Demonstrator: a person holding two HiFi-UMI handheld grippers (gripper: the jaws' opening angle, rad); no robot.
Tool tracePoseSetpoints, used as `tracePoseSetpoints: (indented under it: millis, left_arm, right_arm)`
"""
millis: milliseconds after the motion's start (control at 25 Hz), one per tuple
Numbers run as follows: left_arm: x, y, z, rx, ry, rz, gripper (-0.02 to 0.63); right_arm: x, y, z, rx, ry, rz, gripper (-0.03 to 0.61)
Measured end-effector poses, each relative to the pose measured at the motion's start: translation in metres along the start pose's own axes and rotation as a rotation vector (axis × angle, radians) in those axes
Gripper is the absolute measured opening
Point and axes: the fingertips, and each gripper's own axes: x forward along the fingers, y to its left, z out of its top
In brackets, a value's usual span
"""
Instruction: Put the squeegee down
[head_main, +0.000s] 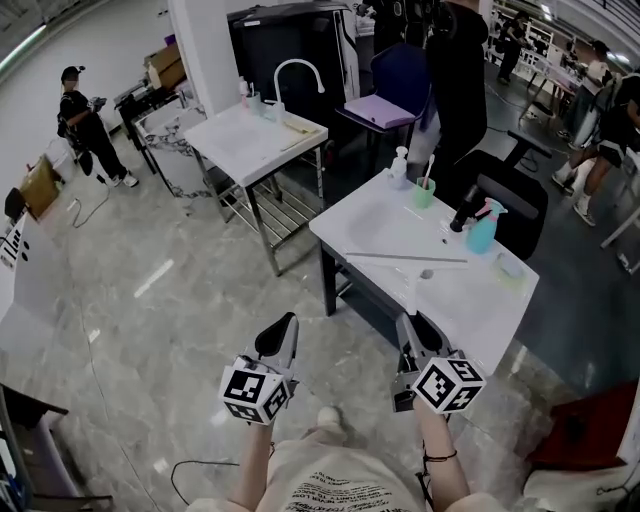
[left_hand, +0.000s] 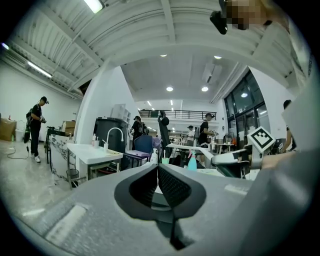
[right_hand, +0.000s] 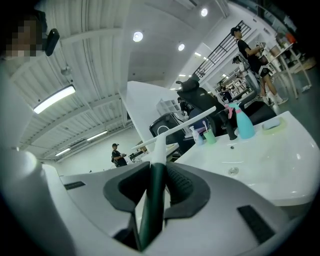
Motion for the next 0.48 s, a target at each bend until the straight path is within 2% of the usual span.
tracePoseSetpoints:
  millis: [480]
  left_arm:
    - [0.062, 0.055, 0.005, 0.001, -0.002, -0.06, 0.023]
  right_arm:
    - [0.074, -0.008, 0.003, 0.033, -0.018, -0.045, 0.1]
